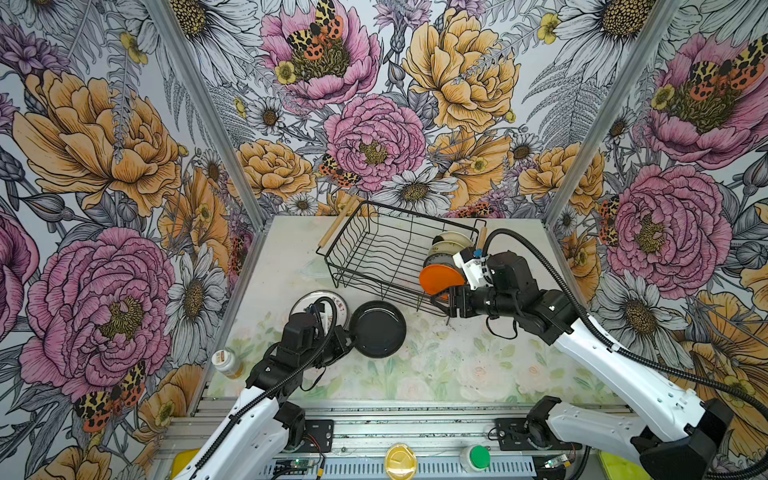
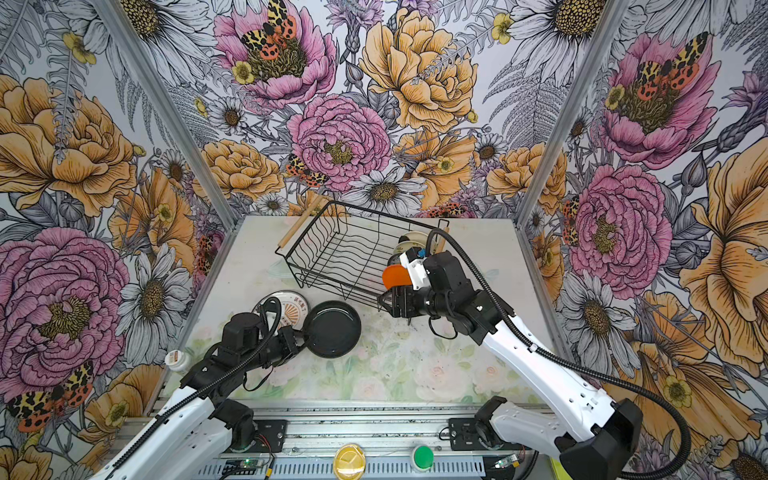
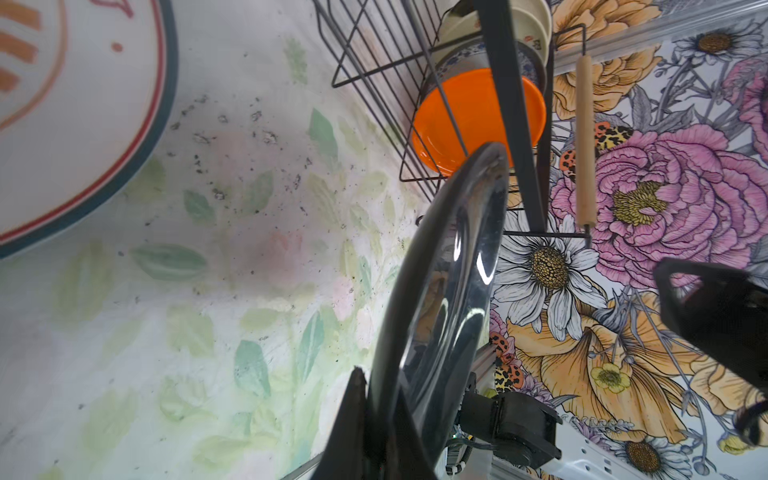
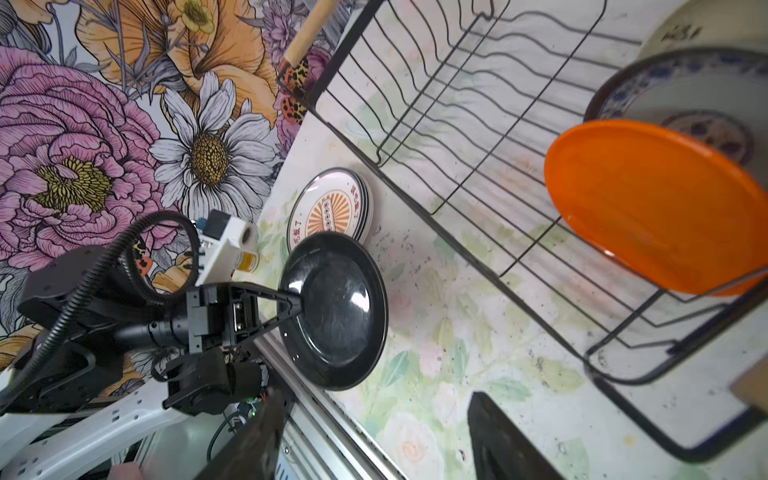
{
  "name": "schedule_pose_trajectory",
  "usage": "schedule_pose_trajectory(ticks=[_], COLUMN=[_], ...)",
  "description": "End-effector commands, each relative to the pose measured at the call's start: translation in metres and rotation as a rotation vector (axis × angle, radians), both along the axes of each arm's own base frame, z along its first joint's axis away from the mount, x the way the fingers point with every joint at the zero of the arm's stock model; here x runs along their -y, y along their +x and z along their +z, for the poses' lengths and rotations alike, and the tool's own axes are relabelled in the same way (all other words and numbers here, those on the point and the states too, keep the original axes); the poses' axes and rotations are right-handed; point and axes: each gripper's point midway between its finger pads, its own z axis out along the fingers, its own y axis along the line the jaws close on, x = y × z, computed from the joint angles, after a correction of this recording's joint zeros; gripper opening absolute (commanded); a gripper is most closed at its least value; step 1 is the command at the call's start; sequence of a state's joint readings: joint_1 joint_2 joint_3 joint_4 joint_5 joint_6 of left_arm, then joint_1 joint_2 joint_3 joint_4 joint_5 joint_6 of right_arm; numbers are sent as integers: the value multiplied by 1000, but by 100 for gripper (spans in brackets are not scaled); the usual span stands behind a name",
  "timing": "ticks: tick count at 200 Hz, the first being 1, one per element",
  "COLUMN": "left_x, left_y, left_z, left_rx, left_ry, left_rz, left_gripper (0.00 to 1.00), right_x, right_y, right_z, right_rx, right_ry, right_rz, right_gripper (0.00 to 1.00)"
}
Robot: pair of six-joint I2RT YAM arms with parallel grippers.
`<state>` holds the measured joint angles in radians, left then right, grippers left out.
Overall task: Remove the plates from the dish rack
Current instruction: 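Lay the black plate down with the left gripper while the right returns to the rack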
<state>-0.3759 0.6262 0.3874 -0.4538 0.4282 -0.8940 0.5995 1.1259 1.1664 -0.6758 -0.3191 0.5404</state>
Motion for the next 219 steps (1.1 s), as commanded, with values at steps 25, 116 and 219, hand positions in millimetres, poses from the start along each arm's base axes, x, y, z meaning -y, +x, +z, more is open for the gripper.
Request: schedule_pose_trajectory(ticks=[25,116,219], left_x=[-5,-8,-8], left_y=[-6,-4,2], left_z=[-21,-62,-85], left_rx=[-94,-168,-207], left_ry=[9,54,101], left_rz=[39,64,63], left_gripper=[0,0,1], right_x=[22,59,54], right_y=[47,98,106], right_z=[30,31,1], right_rx=[160,279,246], right_ry=[-114,-348,-457], right_rz=[-92,-283,-204], right_gripper=[82,99,99])
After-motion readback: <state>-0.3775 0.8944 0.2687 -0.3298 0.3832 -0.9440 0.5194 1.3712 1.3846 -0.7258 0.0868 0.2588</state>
